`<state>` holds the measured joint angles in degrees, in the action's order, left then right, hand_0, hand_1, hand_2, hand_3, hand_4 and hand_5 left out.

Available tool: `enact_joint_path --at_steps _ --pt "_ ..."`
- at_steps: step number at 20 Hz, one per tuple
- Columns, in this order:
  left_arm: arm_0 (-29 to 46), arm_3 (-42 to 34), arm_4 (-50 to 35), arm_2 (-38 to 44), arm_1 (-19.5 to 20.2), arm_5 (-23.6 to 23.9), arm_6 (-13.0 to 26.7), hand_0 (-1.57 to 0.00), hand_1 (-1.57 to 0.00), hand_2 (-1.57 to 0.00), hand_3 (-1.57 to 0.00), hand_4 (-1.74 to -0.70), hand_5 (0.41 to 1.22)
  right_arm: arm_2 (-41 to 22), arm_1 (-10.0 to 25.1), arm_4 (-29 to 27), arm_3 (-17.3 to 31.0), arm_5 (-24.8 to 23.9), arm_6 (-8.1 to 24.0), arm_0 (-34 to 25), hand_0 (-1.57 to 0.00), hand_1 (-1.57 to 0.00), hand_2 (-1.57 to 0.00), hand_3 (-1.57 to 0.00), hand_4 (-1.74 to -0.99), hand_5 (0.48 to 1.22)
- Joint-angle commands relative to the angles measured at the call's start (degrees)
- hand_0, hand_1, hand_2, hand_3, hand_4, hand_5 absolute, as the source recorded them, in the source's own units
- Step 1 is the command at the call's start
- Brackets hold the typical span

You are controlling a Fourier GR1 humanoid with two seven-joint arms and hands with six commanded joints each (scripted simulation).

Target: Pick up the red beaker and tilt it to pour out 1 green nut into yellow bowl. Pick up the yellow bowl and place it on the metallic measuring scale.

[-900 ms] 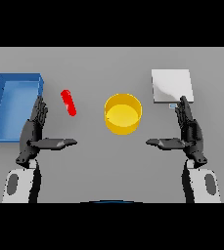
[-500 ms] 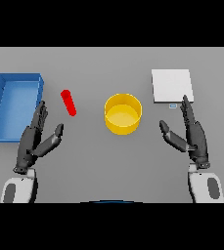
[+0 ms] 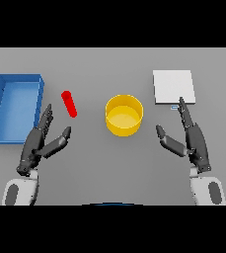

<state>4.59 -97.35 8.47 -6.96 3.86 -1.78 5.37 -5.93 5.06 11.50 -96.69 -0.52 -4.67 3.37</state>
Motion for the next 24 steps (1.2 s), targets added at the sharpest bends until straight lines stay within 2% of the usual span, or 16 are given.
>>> enact_joint_path --at_steps 1,5,6,10,12,18,22,24 --pt "-1.85 2.16 -0.82 0.96 0.0 -0.18 0.05 0.0 0.0 0.0 0.0 -1.14 0.643 -0.09 -0.2 -0.38 -0.09 0.31 -0.13 0.3 0.0 0.0 0.0 0.0 -1.189 0.626" --pt "-9.9 12.82 -0.61 3.42 0.01 0.22 -1.35 0.0 0.0 0.0 0.0 -1.18 0.648 0.77 0.26 -1.69 -0.08 0.97 -0.53 0.29 0.0 0.0 0.0 0.0 -1.219 0.626" --pt "-11.08 14.09 -0.48 3.63 0.28 0.05 -2.13 0.0 0.0 0.0 0.0 -1.18 0.644 0.75 0.02 -1.58 1.08 0.95 -1.52 0.6 0.0 0.0 0.0 0.0 -1.22 0.626" --pt "-17.38 22.32 -0.41 5.18 0.47 -0.27 -5.33 0.0 0.0 0.0 0.0 -1.18 0.637 0.83 0.31 -2.15 -0.09 1.46 -1.7 1.29 0.0 0.0 0.0 0.0 -1.227 0.625" --pt "-18.88 24.64 -0.34 5.29 0.19 -0.54 -7.51 0.0 0.0 0.0 0.0 -1.2 0.646 0.9 0.49 -1.58 0.28 1.06 -1.41 0.71 0.0 0.0 0.0 0.0 -1.218 0.626" --pt "-26.73 33.05 2.35 5.9 -0.54 2.23 -6.16 0.0 0.0 0.0 0.0 -1.2 0.664 0.98 0.22 -2.68 -1.07 1.54 -0.69 1.21 0.0 0.0 0.0 0.0 -1.233 0.634" --pt "-29.61 38.51 2.38 7.25 -0.7 2.96 -9.0 0.0 0.0 0.0 0.0 -1.22 0.678 0.77 0.04 -2.12 -1.04 1.2 -1.2 2.36 0.0 0.0 0.0 0.0 -1.241 0.641" --pt "-30.51 39.99 1.49 8.15 -1.14 2.93 -10.82 0.0 0.0 0.0 0.0 -1.25 0.695 1.23 0.32 -2.5 -0.72 1.26 -0.3 2.02 0.0 0.0 0.0 0.0 -1.245 0.642"
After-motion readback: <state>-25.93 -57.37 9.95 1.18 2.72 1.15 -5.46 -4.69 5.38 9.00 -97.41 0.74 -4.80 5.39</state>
